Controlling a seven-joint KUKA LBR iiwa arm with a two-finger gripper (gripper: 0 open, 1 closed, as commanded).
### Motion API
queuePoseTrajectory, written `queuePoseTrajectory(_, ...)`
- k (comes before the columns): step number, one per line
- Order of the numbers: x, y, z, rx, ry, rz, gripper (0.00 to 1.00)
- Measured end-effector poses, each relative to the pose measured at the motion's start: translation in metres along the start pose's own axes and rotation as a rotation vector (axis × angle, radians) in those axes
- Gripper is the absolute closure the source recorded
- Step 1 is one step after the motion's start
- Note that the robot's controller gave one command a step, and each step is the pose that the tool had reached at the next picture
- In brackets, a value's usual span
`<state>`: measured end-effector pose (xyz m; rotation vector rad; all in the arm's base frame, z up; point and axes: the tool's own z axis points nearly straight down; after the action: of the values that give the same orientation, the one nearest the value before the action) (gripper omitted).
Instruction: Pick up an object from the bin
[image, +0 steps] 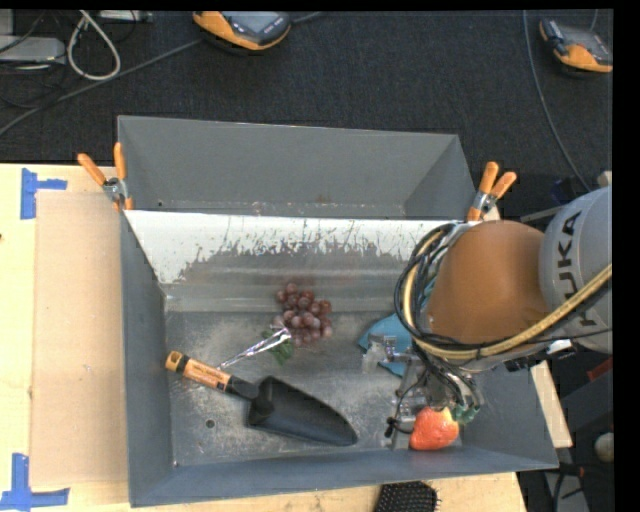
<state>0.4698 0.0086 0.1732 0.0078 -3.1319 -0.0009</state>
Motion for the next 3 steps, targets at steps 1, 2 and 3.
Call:
queuePoseTrajectory(1, -0.002, 0.000, -0.003, 0.000, -0.008, 0.001, 0.00)
queuePoseTrajectory(2, -0.035, 0.026, 0.056, -0.001, -0.010, 0.114, 0.00)
queuePoseTrajectory(3, -0.025, 0.064, 0.085, 0.001, -0.010, -0.039, 0.00)
